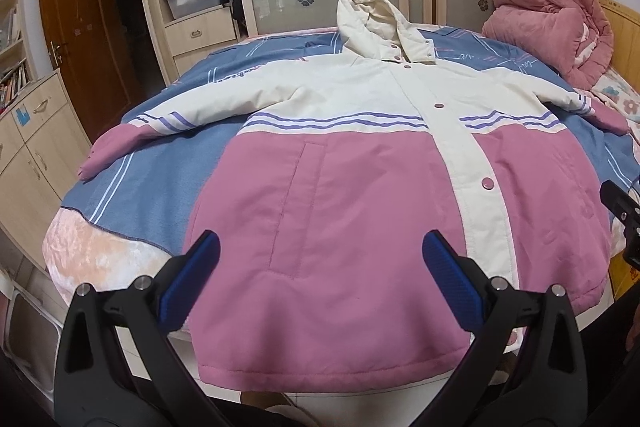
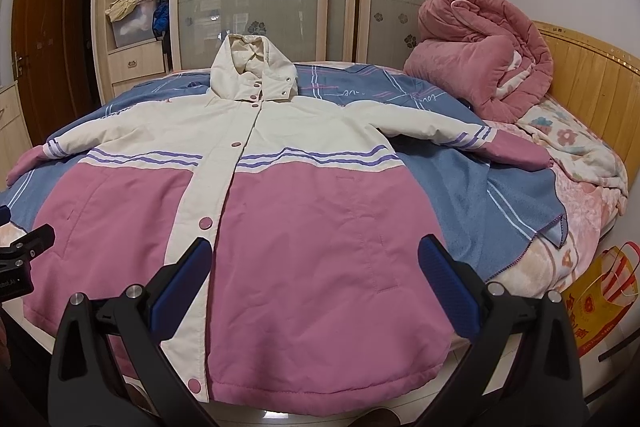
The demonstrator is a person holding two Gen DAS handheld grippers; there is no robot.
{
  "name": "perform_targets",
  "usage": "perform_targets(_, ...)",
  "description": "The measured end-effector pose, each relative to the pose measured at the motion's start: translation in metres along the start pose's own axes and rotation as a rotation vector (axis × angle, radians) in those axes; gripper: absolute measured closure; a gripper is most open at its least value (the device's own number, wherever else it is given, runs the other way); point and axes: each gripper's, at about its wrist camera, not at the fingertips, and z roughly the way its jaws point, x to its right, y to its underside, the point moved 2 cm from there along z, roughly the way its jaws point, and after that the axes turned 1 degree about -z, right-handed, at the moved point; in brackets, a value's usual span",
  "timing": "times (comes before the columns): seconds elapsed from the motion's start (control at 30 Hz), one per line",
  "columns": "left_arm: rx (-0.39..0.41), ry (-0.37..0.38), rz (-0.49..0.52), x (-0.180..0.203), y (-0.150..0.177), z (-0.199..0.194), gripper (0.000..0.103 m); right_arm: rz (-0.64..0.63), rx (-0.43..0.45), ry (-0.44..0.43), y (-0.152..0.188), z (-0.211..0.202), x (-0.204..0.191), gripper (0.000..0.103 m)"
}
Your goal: Fold large clothes
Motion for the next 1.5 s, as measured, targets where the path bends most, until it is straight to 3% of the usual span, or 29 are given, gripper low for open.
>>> perform_targets(0.27, -0.004, 0.050, 0.013, 0.002, 0.006, 0.008, 0.002, 0.050, -0.011, -0.034, 0.001, 0.005, 0.009, 0.001)
perform_targets(0.37, 0.054, 0.232, -0.095, -0.013, 0.013, 0.005, 0.002, 0.069, -0.001, -0.068, -0.001, 0.005, 0.015, 0.001)
perform_targets(0.5, 0.089, 0.118, -0.093, -0.017, 0.008, -0.001, 0.002, 0.050, 0.041, -0.048, -0.010, -0.001, 0.026, 0.001)
perform_targets(0.6, 0.074, 0.118, -0.085, -0.019, -0.002, 0.004, 0.002, 0.079, 0.036, -0.073, -0.028, -0.003, 0.046, 0.001)
perform_targets(0.7, 0.027, 0.118, -0.031, -0.020, -0.027, 0.012, 0.002, 0.158, 0.073, -0.060, -0.059, -0.010, 0.087, 0.001)
perform_targets(0.8, 0.082, 0.144, -0.021, -0.027, -0.067, 0.009, 0.002, 0.280, 0.133, -0.012, -0.093, -0.009, 0.151, 0.001)
perform_targets(0.87, 0.134, 0.150, -0.043, -0.038, -0.098, 0.013, 0.002, 0.452, 0.144, -0.014, -0.107, 0.005, 0.214, 0.001)
perform_targets(1.0, 0.163, 0.157, -0.100, -0.055, -0.127, 0.041, 0.002, 0.811, 0.174, -0.080, -0.100, 0.047, 0.318, 0.001)
perform_targets(1.1, 0.131, 0.147, -0.124, -0.065, -0.118, 0.071, 0.002, 0.973, 0.127, -0.082, -0.076, 0.091, 0.367, 0.001)
perform_targets(1.2, 0.069, 0.139, -0.141, -0.067, -0.104, 0.093, 0.002, 1.077, 0.088, -0.080, -0.047, 0.131, 0.394, 0.008)
perform_targets(1.27, 0.042, 0.181, -0.192, -0.068, -0.102, 0.099, 0.002, 1.141, 0.038, -0.092, -0.034, 0.154, 0.403, 0.012)
perform_targets(1.33, 0.054, 0.207, -0.205, -0.068, -0.106, 0.099, 0.002, 1.124, 0.016, -0.076, -0.035, 0.169, 0.406, 0.020)
perform_targets(1.5, 0.087, 0.206, -0.156, -0.048, -0.113, 0.097, 0.002, 1.161, -0.012, -0.019, -0.034, 0.209, 0.428, 0.027)
